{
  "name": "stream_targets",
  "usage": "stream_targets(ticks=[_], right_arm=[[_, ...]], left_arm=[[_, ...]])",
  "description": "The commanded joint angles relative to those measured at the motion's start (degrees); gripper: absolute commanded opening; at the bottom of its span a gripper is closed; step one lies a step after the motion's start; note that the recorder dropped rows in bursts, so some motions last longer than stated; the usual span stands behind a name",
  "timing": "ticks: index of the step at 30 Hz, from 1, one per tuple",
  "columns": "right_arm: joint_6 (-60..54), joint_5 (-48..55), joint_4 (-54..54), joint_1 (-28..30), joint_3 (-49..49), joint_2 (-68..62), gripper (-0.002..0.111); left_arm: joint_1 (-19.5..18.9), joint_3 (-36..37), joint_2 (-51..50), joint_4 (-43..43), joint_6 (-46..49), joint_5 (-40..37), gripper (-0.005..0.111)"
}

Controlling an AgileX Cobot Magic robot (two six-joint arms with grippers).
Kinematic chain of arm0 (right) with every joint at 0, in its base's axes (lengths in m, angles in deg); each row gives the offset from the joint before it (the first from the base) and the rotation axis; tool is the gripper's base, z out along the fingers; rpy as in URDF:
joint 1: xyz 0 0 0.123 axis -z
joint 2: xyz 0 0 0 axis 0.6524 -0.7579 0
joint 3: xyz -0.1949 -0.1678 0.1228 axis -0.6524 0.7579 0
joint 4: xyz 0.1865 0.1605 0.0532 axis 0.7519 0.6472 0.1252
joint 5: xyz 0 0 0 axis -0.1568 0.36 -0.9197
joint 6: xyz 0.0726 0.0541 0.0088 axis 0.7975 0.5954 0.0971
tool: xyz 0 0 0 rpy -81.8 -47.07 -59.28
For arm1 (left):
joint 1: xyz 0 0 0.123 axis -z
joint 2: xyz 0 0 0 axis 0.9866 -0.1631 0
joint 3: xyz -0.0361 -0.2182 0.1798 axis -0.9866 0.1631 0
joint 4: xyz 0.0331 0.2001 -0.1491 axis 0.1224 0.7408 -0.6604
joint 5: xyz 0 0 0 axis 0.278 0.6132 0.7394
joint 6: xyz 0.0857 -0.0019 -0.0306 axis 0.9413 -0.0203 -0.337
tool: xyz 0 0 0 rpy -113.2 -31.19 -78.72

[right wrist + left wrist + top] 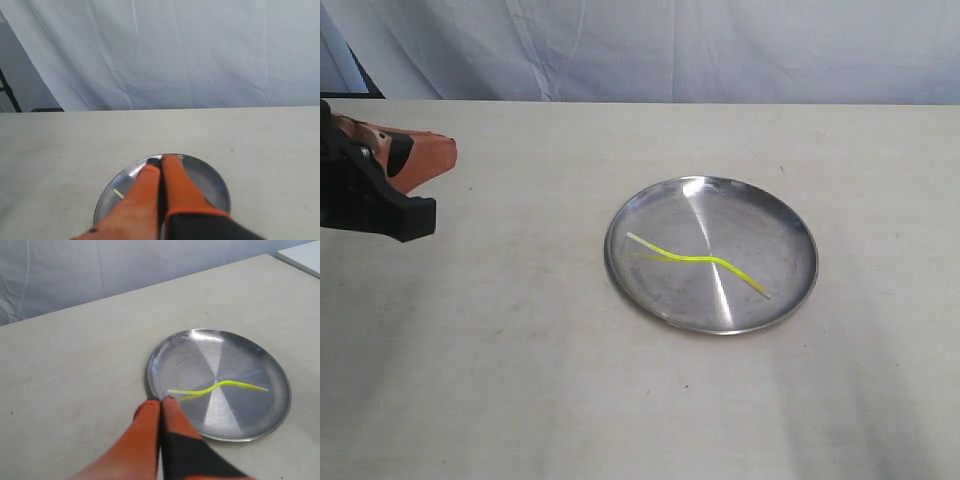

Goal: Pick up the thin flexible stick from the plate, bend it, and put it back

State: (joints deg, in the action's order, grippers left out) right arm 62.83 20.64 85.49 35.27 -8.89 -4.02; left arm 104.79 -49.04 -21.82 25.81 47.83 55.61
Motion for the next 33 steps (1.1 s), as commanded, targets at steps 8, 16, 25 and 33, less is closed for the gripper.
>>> stream_targets(ticks=[8,16,25,33], right_arm=[[3.90,-2.14,-11.28,0.15,1.86,5.19,0.000],[9.34,-5.16,-18.29,2.68,17.41,21.76,0.000],[9.34,-4.28,-16.82,4.43,24.75,21.76,0.000],[9.34,-3.94,-14.64,4.43,28.82,21.76,0.000]], left_arm=[[-0.03,0.31,0.22,-0.03,0.14,0.46,0.000],[-0.03,0.31,0.22,-0.31,0.14,0.46,0.000],[-0.03,0.31,0.22,-0.17,0.14,0.91,0.000],[-0.03,0.31,0.22,-0.17,0.14,0.91,0.000]])
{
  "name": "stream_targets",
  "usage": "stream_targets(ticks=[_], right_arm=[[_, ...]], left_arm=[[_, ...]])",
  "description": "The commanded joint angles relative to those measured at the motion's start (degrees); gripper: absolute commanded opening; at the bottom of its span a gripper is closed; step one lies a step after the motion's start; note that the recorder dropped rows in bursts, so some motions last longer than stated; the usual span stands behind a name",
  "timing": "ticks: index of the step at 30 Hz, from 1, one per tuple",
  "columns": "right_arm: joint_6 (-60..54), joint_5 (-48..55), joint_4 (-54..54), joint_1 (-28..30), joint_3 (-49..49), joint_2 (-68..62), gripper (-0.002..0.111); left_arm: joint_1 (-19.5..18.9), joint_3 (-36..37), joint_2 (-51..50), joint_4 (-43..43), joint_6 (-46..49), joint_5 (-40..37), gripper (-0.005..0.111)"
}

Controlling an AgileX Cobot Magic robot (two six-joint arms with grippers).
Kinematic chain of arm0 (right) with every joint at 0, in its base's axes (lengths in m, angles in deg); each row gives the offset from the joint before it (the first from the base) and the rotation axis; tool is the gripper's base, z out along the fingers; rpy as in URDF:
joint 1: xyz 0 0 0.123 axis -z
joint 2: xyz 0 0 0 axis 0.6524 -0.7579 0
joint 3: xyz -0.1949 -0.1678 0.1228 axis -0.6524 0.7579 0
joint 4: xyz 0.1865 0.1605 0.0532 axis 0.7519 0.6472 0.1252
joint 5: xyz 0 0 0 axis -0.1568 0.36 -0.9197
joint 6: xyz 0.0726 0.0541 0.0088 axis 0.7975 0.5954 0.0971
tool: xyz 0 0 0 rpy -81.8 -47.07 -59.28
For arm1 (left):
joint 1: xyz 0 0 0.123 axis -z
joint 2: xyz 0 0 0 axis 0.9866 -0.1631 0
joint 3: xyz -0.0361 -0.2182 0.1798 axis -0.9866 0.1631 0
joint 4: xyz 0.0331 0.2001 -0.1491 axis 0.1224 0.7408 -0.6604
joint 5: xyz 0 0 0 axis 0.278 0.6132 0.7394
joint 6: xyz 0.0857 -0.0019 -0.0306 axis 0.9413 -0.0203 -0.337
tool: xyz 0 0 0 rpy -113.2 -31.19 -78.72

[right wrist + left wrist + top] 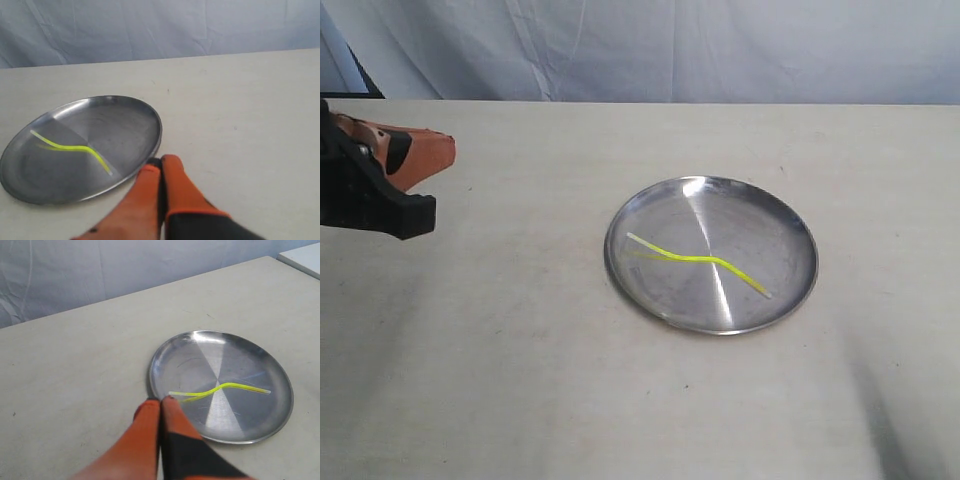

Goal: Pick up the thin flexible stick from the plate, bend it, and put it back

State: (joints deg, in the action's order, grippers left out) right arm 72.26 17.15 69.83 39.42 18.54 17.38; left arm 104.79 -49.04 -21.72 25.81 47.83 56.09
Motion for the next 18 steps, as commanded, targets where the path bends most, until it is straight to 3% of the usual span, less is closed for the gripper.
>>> stream_targets(ticks=[1,18], right_arm=[[-0.09,-0.72,1.28,0.28,1.39,0.35,0.000],[0.13,-0.71,1.70,0.28,1.39,0.35,0.000]], left_arm=[[-0.03,0.31,0.12,-0.17,0.14,0.43,0.000],[-0.03,0.31,0.12,-0.17,0.14,0.43,0.000]])
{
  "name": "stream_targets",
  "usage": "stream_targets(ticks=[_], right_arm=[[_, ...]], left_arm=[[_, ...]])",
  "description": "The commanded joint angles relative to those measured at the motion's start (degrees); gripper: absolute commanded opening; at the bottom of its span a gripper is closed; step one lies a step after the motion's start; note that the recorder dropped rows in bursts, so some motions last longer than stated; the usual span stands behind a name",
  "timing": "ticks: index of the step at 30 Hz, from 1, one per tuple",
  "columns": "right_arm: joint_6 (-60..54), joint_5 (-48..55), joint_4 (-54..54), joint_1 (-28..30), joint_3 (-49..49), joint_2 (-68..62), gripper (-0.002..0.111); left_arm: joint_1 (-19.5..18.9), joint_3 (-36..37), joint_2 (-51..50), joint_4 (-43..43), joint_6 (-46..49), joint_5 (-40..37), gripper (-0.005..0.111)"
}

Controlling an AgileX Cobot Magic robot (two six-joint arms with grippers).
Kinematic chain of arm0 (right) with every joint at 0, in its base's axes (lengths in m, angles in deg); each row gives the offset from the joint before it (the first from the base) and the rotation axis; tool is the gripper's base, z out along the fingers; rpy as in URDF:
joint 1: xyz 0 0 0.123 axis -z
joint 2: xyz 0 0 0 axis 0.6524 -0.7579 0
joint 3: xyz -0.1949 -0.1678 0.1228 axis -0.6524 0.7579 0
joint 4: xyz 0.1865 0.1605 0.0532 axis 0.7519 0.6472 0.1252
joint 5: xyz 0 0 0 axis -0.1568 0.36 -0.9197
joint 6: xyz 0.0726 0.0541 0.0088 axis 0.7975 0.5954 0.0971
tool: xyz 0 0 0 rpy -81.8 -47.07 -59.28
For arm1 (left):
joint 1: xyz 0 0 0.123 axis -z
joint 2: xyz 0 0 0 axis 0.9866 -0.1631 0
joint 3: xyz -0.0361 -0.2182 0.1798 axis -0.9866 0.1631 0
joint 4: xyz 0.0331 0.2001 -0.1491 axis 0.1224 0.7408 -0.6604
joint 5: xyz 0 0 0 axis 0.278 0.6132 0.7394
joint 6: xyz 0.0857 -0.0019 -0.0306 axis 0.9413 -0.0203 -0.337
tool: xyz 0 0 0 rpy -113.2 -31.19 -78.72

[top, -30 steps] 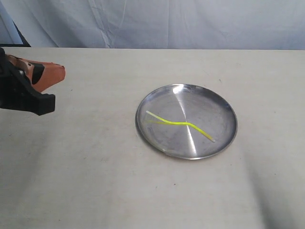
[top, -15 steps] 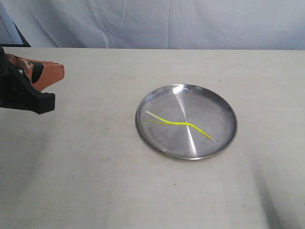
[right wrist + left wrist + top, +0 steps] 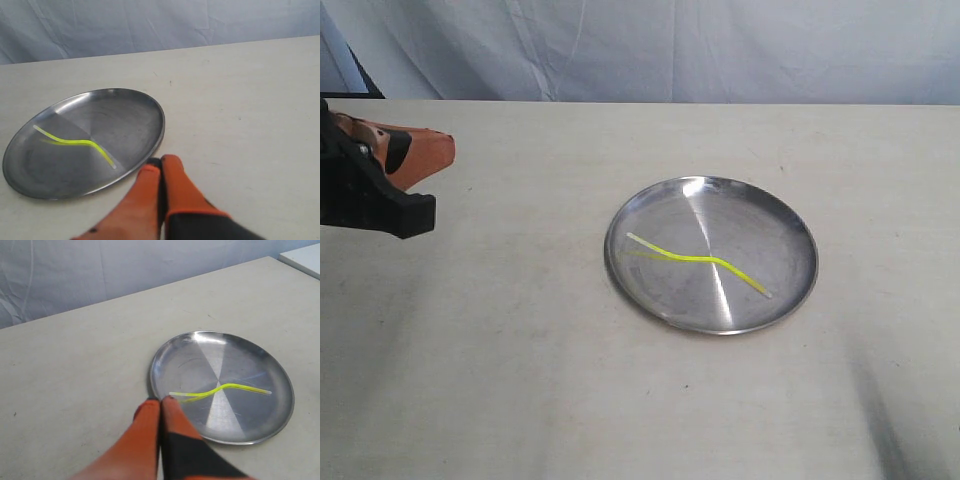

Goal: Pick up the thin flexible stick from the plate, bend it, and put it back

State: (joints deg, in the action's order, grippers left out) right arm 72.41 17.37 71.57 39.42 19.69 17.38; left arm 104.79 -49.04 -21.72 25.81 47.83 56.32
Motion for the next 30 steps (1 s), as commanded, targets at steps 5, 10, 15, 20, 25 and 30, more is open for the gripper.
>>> stream_targets(ticks=[5,10,15,20,25,30], right_arm=[[-0.02,-0.93,-0.05,0.28,0.24,0.35,0.000],[-0.02,-0.93,-0.05,0.28,0.24,0.35,0.000],[-0.02,-0.93,-0.05,0.28,0.24,0.35,0.000],[-0.02,-0.93,-0.05,0.28,0.24,0.35,0.000],[-0.02,-0.80,-0.05,0.28,0.24,0.35,0.000],[-0.02,-0.80,-0.05,0.28,0.24,0.35,0.000]], left_arm=[[-0.03,0.31,0.12,-0.17,0.14,0.20,0.000],[-0.03,2.08,3.75,0.79,0.00,4.45,0.000],[-4.24,12.75,25.26,17.62,-20.13,10.82,0.000],[-21.32,19.23,44.64,40.74,-47.22,-11.07,0.000],[-28.61,24.19,53.03,40.80,-47.13,-12.03,0.000],[-28.72,29.91,53.03,40.92,-47.68,-9.47,0.000]])
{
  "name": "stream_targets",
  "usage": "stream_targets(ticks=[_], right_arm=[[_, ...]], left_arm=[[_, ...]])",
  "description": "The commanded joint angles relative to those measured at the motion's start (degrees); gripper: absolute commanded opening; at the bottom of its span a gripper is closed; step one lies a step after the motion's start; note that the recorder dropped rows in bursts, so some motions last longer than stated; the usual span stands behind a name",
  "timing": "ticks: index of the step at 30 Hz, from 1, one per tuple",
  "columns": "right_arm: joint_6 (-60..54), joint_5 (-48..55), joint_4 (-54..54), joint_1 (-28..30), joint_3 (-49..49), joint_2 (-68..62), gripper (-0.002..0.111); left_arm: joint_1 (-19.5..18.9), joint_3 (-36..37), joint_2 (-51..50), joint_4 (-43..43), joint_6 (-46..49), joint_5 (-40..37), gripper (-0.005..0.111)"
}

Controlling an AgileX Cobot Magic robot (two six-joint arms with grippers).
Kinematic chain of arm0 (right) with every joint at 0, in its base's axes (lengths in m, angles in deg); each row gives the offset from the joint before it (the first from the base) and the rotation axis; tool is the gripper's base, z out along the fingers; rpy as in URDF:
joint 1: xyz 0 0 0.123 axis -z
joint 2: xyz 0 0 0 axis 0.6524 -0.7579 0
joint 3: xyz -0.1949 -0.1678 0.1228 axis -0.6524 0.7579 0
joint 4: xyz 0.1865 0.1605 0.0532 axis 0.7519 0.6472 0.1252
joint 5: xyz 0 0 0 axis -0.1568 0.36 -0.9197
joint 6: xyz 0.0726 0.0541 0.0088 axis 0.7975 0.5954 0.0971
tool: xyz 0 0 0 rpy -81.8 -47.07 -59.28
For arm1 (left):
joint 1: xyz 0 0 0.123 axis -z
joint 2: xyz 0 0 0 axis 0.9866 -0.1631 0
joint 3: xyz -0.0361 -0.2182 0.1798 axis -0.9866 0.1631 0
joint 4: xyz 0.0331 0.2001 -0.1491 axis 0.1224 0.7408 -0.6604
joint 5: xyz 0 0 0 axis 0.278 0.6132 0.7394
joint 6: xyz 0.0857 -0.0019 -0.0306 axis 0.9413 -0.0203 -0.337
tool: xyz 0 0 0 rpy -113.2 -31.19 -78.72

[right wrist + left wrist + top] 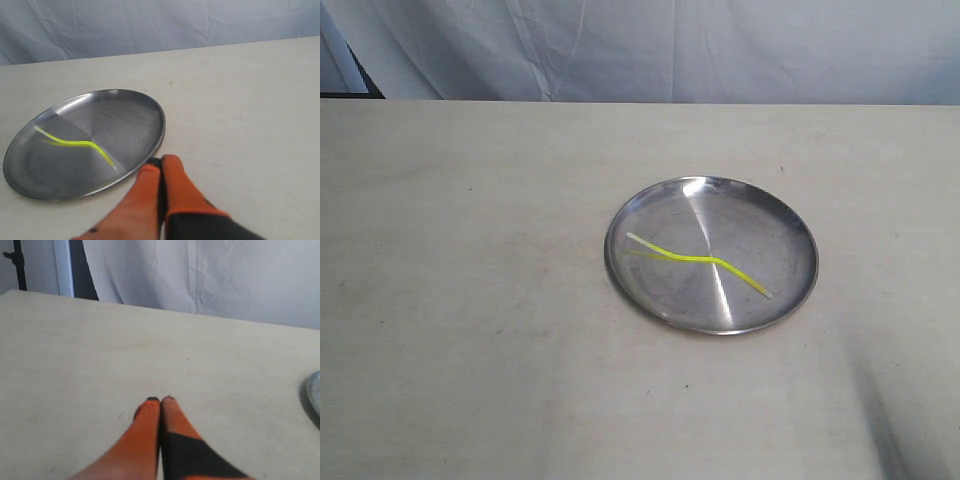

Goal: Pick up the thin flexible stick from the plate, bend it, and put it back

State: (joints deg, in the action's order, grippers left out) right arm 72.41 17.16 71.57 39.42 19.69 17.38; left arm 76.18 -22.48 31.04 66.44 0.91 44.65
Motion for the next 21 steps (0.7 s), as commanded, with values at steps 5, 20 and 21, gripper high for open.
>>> stream_targets(ticks=[5,20,21], right_arm=[[-0.02,-0.59,-0.05,0.28,0.24,0.35,0.000],[-0.02,-0.59,-0.05,0.28,0.24,0.35,0.000],[-0.02,-0.59,-0.05,0.28,0.24,0.35,0.000]], left_arm=[[0.00,7.47,0.27,1.93,-0.76,5.79,0.000],[8.16,7.47,0.27,7.00,-0.66,13.51,0.000],[8.67,7.47,0.27,7.00,-0.66,13.51,0.000]])
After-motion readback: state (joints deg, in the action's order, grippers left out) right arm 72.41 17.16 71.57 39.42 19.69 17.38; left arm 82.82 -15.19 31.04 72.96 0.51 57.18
